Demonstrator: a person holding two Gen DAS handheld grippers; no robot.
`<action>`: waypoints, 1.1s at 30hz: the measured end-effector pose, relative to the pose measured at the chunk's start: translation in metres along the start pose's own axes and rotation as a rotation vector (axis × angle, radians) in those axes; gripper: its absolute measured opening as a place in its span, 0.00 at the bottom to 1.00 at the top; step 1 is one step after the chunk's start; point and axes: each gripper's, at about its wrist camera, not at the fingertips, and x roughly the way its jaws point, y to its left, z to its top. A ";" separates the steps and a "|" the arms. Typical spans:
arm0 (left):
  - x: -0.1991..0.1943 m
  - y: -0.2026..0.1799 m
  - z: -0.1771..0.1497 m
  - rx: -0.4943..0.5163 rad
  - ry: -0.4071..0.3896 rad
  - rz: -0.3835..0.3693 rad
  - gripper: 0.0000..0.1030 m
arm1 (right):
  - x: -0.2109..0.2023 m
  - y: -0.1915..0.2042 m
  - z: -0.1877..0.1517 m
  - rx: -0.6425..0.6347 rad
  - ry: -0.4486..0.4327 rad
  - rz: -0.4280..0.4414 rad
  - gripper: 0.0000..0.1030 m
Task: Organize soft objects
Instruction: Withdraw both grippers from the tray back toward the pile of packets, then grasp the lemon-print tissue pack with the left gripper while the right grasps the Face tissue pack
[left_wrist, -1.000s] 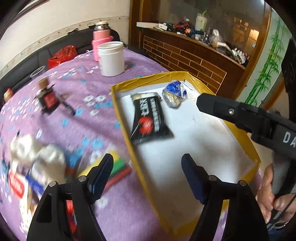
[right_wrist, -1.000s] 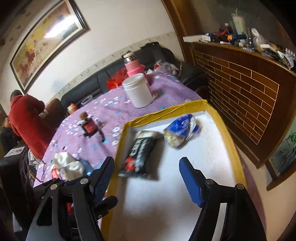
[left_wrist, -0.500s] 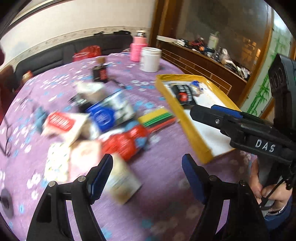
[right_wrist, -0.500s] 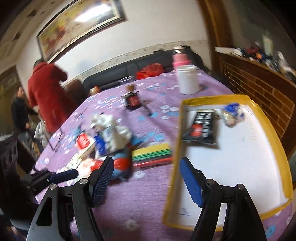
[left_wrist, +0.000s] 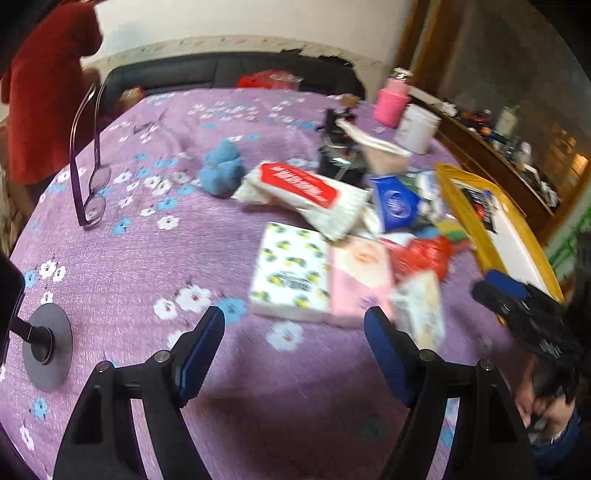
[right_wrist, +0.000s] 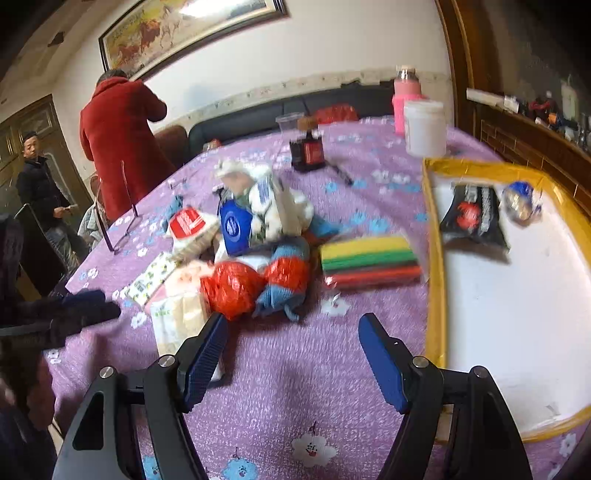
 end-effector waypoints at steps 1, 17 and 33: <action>0.005 0.001 0.003 -0.005 0.010 0.002 0.75 | -0.001 -0.003 0.000 0.013 -0.007 0.009 0.76; 0.055 0.007 0.026 0.026 0.107 0.179 0.75 | -0.003 -0.004 -0.001 0.014 -0.016 0.065 0.76; 0.034 0.017 0.019 -0.073 -0.018 0.019 0.50 | -0.009 0.010 -0.003 -0.044 -0.035 0.020 0.79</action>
